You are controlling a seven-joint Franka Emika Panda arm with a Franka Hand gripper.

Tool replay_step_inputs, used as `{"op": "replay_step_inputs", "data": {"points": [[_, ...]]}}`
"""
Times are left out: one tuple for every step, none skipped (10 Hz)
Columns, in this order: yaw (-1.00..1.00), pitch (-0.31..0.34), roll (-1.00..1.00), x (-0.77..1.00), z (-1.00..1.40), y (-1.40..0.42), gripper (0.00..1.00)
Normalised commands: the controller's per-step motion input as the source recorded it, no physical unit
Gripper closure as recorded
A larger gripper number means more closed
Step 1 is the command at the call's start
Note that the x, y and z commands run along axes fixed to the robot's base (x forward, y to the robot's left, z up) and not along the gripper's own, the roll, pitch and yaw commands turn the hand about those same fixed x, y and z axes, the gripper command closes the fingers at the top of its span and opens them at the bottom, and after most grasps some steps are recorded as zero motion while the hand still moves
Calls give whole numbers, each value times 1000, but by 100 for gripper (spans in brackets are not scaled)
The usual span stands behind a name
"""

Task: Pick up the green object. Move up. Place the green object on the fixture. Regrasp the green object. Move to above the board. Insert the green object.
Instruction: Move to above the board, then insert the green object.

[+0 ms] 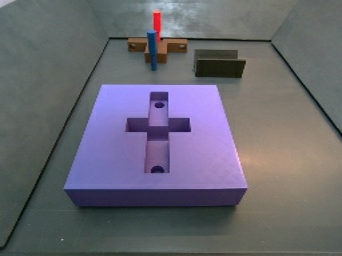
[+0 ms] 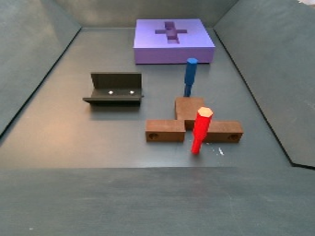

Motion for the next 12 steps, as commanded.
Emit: {"op": "replay_step_inputs", "data": {"points": [[-55,31,-1000,-88,-2,-6,100],[-33,3,-782,-80,13,23,100],[-24,-24,-565,-71,-4,22,100],[-11,-34,-336,-56,2,15,100],[-7,-34,-256,-45,4,14,100],[0,0,-19,0,0,0,100],[-17,-26,-129,43,-97,-37,100],[-40,-36,-297,226,-469,-131,100],[0,-61,-266,363,-557,-77,100],[0,-86,-227,371,-666,0,100],[0,-101,-184,269,-769,0,100],[106,-90,-144,86,-811,-14,100]]}}
